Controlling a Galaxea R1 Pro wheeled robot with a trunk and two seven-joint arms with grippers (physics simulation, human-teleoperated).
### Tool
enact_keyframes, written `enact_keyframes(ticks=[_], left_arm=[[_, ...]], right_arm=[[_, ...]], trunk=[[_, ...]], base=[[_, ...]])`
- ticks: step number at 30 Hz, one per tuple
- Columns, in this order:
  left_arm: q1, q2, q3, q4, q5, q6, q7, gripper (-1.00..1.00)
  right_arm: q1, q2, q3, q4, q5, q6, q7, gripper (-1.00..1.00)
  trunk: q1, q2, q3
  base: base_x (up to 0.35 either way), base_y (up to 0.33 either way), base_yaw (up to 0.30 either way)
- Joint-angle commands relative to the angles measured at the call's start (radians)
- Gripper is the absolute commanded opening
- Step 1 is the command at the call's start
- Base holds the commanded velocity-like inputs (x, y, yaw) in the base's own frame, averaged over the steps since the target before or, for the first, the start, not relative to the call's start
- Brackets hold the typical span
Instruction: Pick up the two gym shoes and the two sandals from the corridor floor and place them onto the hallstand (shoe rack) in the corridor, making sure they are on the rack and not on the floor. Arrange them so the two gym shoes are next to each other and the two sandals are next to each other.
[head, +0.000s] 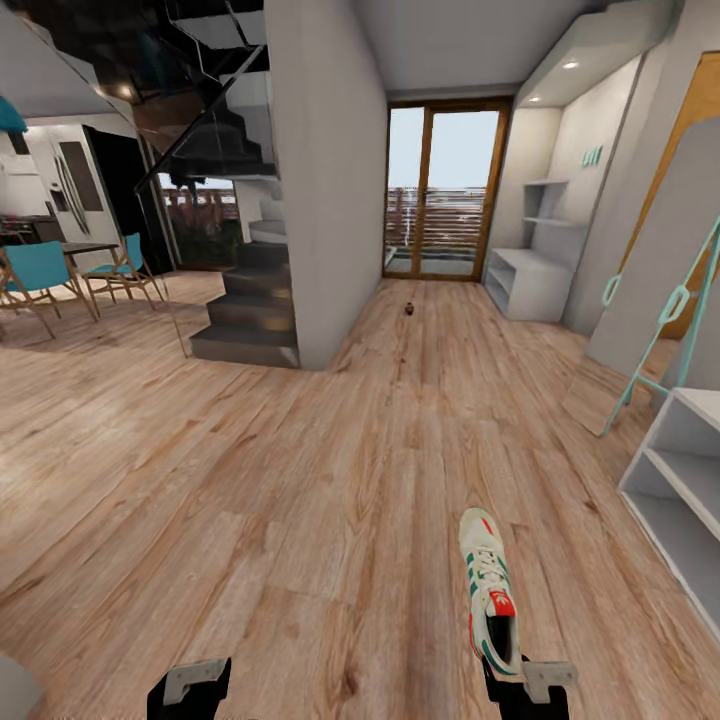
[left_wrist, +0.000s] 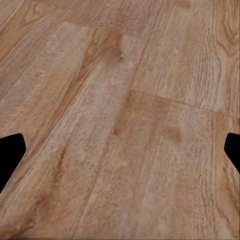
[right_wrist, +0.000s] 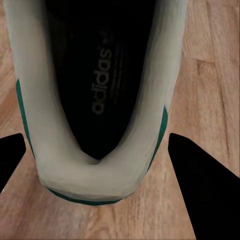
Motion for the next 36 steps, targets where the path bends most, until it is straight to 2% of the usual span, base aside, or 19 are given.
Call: enact_keyframes(ticks=[1, 10, 22, 36], left_arm=[[-0.001, 0.0, 0.0, 0.0, 0.009, -0.002, -0.005, 1.0], [-0.001, 0.0, 0.0, -0.003, 0.009, -0.002, -0.004, 1.0], [0.0, -0.002, -0.002, 0.001, 0.009, -0.001, -0.005, 1.0], [0.0, -0.002, -0.002, 0.006, 0.009, -0.002, -0.004, 1.0]], right_arm=[[0.0, 0.0, -0.003, -0.001, 0.005, -0.003, 0.0, -1.0], [0.0, -0.007, -0.004, 0.001, 0.006, -0.002, 0.004, -1.0], [0.0, -0.007, -0.003, 0.004, 0.007, -0.002, 0.004, -1.0], [0.0, -0.001, -0.003, 0.003, 0.005, -0.001, 0.001, -1.0]], trunk=[[0.0, 0.0, 0.0], [0.0, 0.0, 0.001], [0.0, 0.0, 0.001], [0.0, 0.0, 0.001]], base=[[0.0, 0.0, 0.206], [0.068, 0.0, 0.056], [0.321, -0.008, 0.001], [0.339, -0.097, -0.033]])
